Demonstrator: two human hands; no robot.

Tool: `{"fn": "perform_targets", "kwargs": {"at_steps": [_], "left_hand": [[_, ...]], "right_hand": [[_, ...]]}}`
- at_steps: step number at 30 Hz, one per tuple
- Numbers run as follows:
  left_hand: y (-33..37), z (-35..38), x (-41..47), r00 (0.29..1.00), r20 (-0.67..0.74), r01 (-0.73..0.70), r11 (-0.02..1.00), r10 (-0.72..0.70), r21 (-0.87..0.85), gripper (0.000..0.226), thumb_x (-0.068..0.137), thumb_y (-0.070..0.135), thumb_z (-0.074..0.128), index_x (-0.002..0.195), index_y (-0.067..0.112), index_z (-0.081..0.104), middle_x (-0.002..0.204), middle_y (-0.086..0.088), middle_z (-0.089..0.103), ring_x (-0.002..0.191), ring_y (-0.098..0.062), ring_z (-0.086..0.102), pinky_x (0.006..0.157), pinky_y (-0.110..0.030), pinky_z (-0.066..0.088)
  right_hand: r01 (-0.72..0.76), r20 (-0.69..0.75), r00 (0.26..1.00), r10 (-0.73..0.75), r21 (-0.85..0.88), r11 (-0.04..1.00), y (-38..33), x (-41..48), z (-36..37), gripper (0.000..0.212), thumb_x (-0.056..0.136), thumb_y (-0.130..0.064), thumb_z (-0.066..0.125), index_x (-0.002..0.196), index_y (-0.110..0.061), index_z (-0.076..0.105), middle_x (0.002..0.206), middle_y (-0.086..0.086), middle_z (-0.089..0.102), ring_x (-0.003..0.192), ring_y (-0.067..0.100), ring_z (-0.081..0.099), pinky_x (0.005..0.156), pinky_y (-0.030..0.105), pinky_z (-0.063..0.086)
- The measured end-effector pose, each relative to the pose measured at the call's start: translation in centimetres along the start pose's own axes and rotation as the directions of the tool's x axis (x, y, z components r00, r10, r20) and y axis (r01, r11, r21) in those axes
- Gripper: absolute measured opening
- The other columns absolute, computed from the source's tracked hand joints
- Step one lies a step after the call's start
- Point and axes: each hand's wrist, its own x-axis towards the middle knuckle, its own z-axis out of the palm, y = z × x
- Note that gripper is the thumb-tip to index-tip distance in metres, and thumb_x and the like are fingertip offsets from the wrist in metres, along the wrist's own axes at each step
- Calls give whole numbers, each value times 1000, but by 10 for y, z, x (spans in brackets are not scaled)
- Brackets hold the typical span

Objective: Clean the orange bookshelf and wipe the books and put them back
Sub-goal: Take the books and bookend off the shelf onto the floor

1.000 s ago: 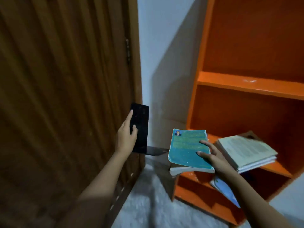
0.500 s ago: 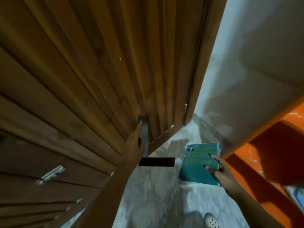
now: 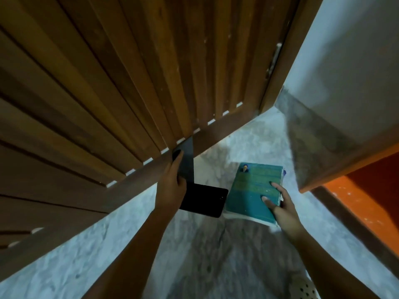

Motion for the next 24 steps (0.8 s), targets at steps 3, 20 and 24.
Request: {"fn": "perform_targets", "kwargs": {"at_steps": [3, 20, 24], "left_hand": [[-41, 38, -2, 997, -67, 30, 999, -32, -18, 58, 89, -1, 52, 142, 16, 38, 140, -8, 50, 122, -24, 52, 102, -26, 39], [-156, 120, -24, 991, -40, -127, 987, 131, 96, 61, 89, -2, 55, 143, 17, 36, 132, -12, 57, 103, -32, 63, 85, -25, 47], [-167, 125, -26, 989, -36, -135, 984, 140, 119, 64, 88, -4, 55, 145, 18, 33, 125, -15, 59, 95, -33, 64, 79, -34, 54]], "right_hand": [[45, 7, 999, -45, 40, 998, 54, 40, 12, 45, 88, 2, 58, 126, -19, 47, 125, 16, 55, 91, 19, 63, 66, 22, 59], [299, 106, 954, -280, -298, 907, 173, 151, 21, 72, 85, 15, 53, 113, -48, 34, 133, 7, 40, 116, 28, 50, 87, 36, 51], [266, 63, 963, -262, -373, 889, 173, 165, 23, 79, 81, 13, 58, 142, -22, 24, 138, 8, 40, 115, 26, 49, 91, 46, 48]]}}
